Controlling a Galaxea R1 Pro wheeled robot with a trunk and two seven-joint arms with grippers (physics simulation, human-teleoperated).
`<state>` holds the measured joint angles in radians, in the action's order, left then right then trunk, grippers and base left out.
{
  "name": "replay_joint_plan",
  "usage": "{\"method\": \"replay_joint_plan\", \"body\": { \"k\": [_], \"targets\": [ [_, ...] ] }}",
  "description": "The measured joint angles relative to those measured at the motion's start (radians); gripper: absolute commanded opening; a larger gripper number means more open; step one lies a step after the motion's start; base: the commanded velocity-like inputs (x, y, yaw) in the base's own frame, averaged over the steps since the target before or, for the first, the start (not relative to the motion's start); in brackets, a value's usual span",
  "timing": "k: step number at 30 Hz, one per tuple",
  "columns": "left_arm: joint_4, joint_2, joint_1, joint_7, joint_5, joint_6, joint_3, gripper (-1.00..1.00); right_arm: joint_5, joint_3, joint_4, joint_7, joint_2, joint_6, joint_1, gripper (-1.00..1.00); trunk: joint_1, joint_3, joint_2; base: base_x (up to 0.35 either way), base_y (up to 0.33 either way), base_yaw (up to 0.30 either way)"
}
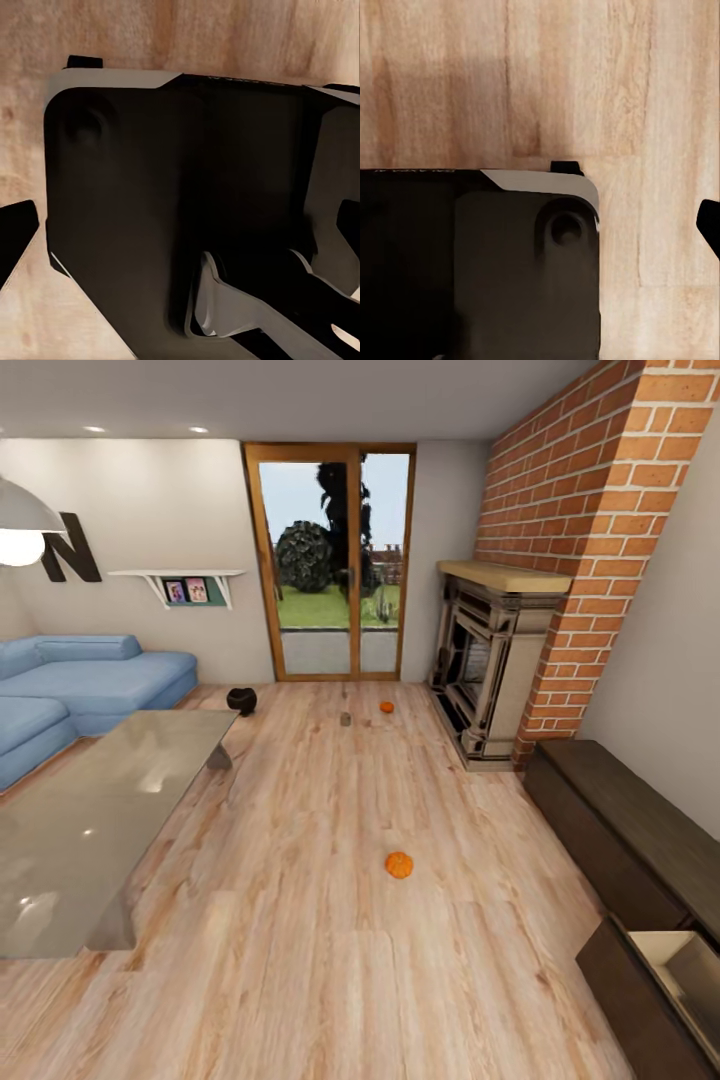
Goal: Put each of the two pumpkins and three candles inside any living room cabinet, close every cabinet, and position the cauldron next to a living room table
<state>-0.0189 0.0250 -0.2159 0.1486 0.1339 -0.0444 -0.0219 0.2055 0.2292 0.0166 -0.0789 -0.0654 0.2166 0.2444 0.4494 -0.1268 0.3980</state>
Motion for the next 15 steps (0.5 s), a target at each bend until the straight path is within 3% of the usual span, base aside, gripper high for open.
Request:
{"method": "replay_joint_plan", "body": {
  "k": [2,15],
  "targets": [
    [0.0,0.0,0.0,0.0,0.0,0.0,0.0,1.0,-0.001,0.0,0.0,-0.001,0.0,0.001,0.0,1.0,0.0,0.0,0.0,0.0,0.293,0.0],
    [0.0,0.0,0.0,-0.001,0.0,0.0,0.0,1.0,0.0,0.0,0.0,0.0,-0.003,0.0,0.0,1.0,0.0,0.0,0.0,0.249,0.255,0.0]
  ]
}}
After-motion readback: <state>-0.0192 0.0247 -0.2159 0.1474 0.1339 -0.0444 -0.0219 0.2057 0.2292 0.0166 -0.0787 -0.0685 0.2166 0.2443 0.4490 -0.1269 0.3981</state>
